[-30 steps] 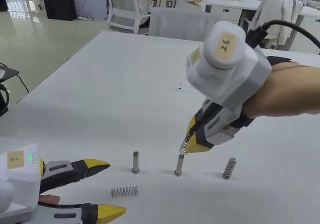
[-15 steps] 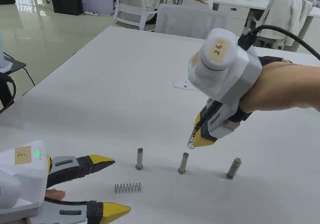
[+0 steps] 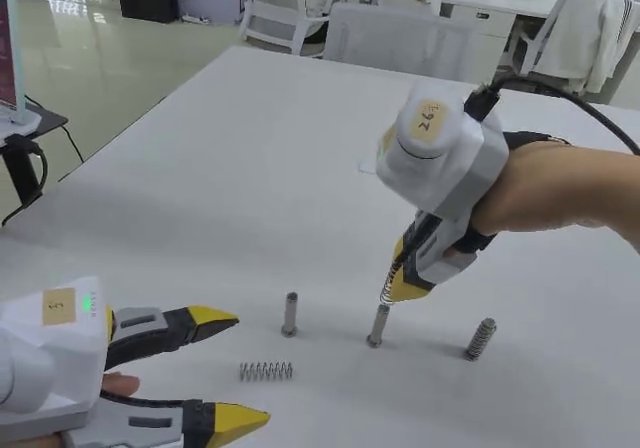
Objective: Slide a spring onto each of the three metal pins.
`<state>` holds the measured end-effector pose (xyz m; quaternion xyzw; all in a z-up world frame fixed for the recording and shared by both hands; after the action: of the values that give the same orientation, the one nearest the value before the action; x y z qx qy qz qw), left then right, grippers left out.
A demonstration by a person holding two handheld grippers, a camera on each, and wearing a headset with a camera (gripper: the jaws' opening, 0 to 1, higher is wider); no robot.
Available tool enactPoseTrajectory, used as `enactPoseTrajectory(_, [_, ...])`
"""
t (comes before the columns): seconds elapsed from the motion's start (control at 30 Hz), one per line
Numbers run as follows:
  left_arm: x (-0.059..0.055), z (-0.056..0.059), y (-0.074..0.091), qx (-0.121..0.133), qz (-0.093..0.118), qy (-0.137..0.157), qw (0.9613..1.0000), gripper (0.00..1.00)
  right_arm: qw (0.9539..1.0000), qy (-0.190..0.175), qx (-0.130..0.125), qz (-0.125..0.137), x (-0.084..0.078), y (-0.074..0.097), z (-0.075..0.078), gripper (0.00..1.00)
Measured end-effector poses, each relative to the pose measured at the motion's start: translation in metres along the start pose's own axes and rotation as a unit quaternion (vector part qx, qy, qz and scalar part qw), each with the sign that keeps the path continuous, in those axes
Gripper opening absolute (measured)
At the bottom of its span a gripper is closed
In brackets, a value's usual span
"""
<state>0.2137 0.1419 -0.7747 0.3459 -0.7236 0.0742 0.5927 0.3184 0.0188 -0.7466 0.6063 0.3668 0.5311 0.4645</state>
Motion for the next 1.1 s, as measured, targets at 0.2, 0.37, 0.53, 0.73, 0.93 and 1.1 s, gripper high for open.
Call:
enactPoseTrajectory(0.2, [-0.002, 0.0, 0.0, 0.0, -0.001, 0.0, 1.0, 0.5, 1.0, -0.002, -0.001, -0.005, -0.003, -0.006, 0.001, 0.09])
enactPoseTrajectory(0.37, [-0.003, 0.0, 0.0, -0.001, -0.003, 0.001, 1.0, 0.49, 0.9999, -0.008, 0.004, -0.007, -0.005, -0.01, 0.001, 0.09])
enactPoseTrajectory(0.53, [-0.003, -0.001, -0.001, -0.002, -0.003, 0.001, 1.0, 0.49, 0.9999, -0.009, 0.006, -0.007, -0.006, -0.014, 0.002, 0.09])
enactPoseTrajectory(0.73, [-0.002, -0.001, -0.002, -0.003, -0.004, 0.001, 1.0, 0.48, 0.9999, -0.009, 0.007, -0.013, -0.009, -0.026, 0.005, 0.09])
enactPoseTrajectory(0.93, [-0.002, 0.0, -0.002, -0.004, -0.006, 0.001, 1.0, 0.48, 0.9998, -0.013, 0.008, -0.016, -0.011, -0.037, 0.006, 0.09])
enactPoseTrajectory(1.1, [-0.001, -0.001, -0.002, -0.003, -0.007, 0.0, 1.0, 0.47, 0.9996, -0.016, 0.007, -0.022, -0.015, -0.045, 0.007, 0.09])
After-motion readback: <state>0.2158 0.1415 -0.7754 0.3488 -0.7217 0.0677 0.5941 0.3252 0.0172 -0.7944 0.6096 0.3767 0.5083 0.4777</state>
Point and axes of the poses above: the centre of the closed fingertips' face, and the gripper's own axes: y roughly backward along the fingers, z roughly to its right, x roughly out of its top, the point moved 3 cm from there along y, roughly backward along the fingers, and after that the axes turned 15 degrees about -y, right-handed, at the moved point
